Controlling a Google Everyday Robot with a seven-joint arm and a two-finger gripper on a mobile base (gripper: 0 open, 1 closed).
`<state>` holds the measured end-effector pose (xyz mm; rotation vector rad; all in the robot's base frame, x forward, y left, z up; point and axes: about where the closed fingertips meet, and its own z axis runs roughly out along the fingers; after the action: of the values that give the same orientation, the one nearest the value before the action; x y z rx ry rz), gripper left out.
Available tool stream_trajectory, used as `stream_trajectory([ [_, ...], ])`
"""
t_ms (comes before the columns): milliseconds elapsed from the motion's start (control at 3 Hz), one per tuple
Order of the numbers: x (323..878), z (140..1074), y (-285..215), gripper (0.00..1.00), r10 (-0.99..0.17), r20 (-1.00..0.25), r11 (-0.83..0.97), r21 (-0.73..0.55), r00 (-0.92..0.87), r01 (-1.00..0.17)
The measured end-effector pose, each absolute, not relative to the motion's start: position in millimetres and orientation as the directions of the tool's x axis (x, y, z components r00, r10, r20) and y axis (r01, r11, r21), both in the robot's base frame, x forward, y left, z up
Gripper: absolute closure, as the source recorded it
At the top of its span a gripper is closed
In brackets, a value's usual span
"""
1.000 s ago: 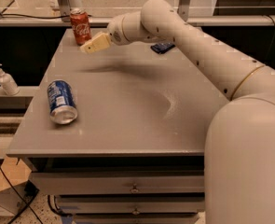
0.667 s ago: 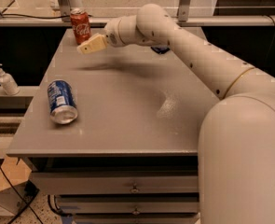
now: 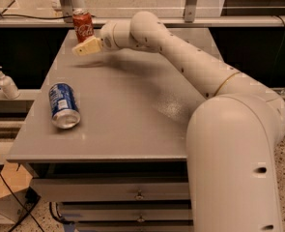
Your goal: Pick coke can
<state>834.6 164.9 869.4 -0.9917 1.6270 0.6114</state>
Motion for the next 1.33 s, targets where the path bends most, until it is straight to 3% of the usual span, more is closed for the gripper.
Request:
stream_trajectory([
  [1000,873,861,195,0.0,-0.263,-0.963,0.542,-0.09,-0.067,-0.836],
  [1333,882,861,199,0.17,-0.237,-0.969,0.552,-0.075,-0.07,-0.83],
])
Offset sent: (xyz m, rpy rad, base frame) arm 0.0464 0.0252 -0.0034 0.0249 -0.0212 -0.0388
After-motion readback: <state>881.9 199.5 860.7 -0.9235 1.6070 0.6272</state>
